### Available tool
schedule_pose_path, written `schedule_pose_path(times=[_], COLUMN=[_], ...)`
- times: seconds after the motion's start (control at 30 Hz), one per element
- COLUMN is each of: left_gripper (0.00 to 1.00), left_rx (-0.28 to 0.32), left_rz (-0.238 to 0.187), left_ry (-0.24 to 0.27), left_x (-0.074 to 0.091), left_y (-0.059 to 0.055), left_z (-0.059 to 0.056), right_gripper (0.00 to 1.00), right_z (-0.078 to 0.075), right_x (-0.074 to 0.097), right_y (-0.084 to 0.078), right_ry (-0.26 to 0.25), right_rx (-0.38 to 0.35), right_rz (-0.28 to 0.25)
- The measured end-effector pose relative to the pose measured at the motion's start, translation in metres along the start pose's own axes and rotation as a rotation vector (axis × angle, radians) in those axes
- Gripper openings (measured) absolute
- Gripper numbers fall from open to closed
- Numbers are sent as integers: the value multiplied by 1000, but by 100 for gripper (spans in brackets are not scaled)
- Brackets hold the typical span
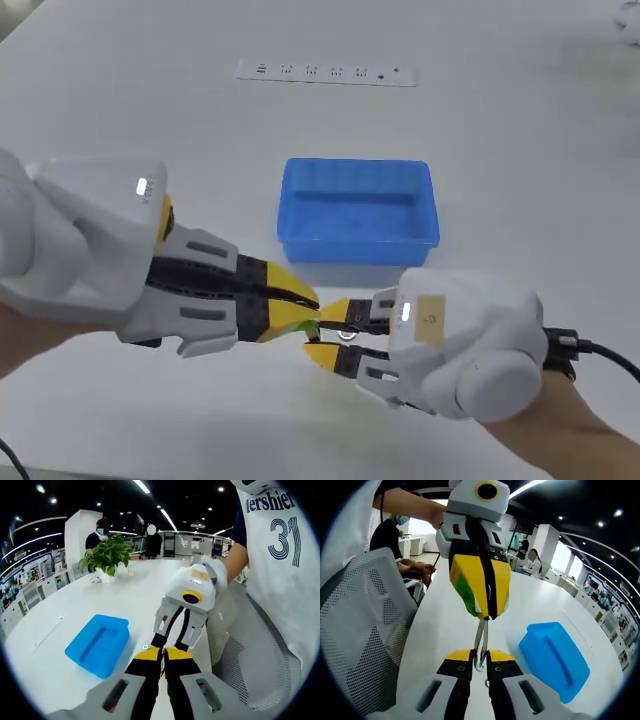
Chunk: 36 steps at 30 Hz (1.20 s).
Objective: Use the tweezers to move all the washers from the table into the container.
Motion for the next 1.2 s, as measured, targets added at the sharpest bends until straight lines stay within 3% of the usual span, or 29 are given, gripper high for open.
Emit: schedule_pose_path(times=[0.63, 1.2], left_gripper=[6, 6], left_rx=[37, 55], left_rz=[8, 27], left_ry=[20, 27], left_x=[-5, -5], left_y=[-11, -11], left_z=[10, 12], right_gripper=[12, 12], right_z=[-4, -6], right_x=[-8, -12], right_y=[-9, -12], right_ry=[15, 29], right_rx=[-35, -83], right_rz=[12, 14])
Point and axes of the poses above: the centre of the closed fingertips' face, and the gripper's own axes: x roughly backward along the fingers, z roughly to its left, y roughly out of its top, the point moved 6 cm from there along x, roughly backward along the fingers, and after that the axes turned 5 degrees about y, right-handed, at the moved point
